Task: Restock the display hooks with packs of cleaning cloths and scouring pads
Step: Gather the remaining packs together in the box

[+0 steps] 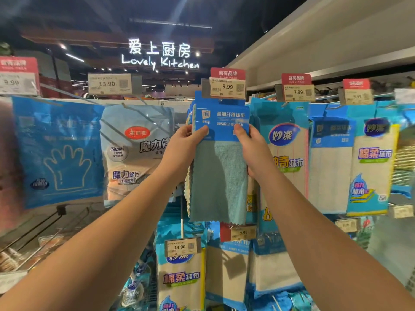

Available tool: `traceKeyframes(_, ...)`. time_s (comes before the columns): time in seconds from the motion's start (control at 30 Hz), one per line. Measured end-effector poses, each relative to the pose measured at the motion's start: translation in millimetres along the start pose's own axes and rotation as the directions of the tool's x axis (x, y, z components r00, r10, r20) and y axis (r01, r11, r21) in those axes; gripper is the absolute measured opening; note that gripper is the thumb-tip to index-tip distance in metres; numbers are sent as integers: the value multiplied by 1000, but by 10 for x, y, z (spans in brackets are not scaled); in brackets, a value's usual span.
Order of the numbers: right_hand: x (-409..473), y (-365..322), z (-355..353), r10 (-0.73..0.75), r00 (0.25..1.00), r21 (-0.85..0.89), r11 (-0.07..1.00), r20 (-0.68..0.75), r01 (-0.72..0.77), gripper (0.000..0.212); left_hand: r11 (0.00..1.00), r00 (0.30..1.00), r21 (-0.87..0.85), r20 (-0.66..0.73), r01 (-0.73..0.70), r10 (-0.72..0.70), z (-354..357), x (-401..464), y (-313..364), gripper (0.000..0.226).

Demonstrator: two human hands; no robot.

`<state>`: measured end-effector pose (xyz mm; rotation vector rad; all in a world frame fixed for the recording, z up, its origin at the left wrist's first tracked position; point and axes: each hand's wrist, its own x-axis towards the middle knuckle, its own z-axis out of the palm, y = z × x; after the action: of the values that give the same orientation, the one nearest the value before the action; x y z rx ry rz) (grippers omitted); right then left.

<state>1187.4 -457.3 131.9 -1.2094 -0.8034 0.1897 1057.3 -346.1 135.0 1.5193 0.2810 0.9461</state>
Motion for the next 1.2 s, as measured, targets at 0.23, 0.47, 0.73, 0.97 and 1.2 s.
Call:
traceKeyframes(0.23, 242, 61, 59, 117, 990, -52, 991, -79, -121, 38, 997, 995, 65, -91, 44, -38, 30, 207, -75, 26)
traceKeyframes(0.47, 344, 137, 221, 12, 980, -431, 897, -198, -98, 38, 969, 966, 237, -258, 64, -1, 78, 485, -226, 28)
traceKeyframes(0.73, 277, 143, 327, -36, 974, -679, 722, -225, -130, 50, 921, 964, 386, -259, 49, 57, 77, 465, -210, 38)
traceKeyframes(0.97, -274, 26, 250, -97, 971, -701, 708, -219, -87, 70, 881, 975, 465, -220, 91, 15, -295, -223, -132, 60)
traceKeyframes(1.2, -1607, 207, 620, -144, 983, -792, 610, -116, -4, 45, 793, 987, 598, -162, 113, -18, -1470, -1736, -149, 28)
